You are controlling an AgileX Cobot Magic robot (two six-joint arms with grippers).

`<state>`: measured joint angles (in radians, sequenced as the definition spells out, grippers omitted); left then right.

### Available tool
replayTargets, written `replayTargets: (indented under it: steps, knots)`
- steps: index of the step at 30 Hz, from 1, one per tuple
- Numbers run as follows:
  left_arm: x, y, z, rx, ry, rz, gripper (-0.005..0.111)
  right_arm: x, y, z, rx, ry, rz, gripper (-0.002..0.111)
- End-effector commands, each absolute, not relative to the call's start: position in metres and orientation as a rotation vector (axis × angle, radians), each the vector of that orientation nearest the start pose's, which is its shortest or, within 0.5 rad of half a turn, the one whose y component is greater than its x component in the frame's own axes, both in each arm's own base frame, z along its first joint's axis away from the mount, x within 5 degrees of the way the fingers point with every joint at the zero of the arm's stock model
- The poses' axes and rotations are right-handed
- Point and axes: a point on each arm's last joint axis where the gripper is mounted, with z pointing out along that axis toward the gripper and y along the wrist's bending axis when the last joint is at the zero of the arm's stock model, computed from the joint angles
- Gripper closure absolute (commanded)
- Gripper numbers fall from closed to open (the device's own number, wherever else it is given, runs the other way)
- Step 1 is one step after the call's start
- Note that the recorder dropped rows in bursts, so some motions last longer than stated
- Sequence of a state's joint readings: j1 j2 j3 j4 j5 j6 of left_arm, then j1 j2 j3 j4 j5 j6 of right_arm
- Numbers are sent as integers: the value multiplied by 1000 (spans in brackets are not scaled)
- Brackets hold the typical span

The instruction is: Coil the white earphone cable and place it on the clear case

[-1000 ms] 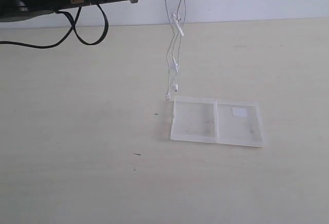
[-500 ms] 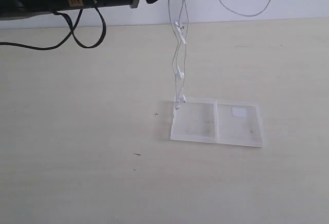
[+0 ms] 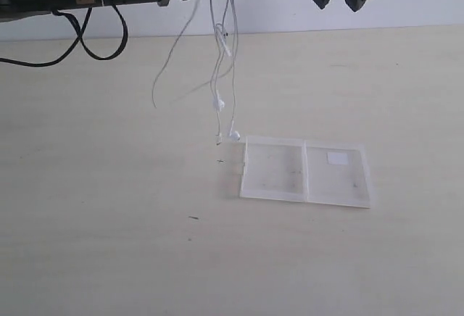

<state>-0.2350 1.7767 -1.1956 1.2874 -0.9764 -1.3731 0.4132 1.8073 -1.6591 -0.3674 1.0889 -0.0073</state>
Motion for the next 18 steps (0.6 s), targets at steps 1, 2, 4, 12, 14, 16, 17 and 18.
replayTargets:
  steps: [1, 2, 4, 12, 14, 16, 17, 18]
  knots:
    - [351, -156, 289, 742, 1642, -1118, 107, 375, 131, 326, -672, 2459, -356, 63]
    - [351, -154, 288, 756, 1649, -1106, 107, 376, 133, 328, -665, 2432, -318, 62]
    - [349, -153, 288, 783, 1669, -1090, 107, 377, 138, 332, -671, 2362, -254, 62]
    - [350, -119, 303, 785, 1673, -979, 107, 372, 152, 315, -711, 2038, -57, 62]
    - [351, -103, 301, 794, 1703, -935, 107, 366, 155, 298, -690, 1958, 23, 62]
    - [350, -97, 299, 834, 1719, -922, 107, 361, 156, 282, -695, 1899, 59, 62]
    - [350, -95, 298, 851, 1725, -915, 107, 358, 156, 274, -696, 1875, 74, 62]
    - [349, -92, 296, 867, 1735, -908, 107, 355, 156, 266, -700, 1842, 92, 62]
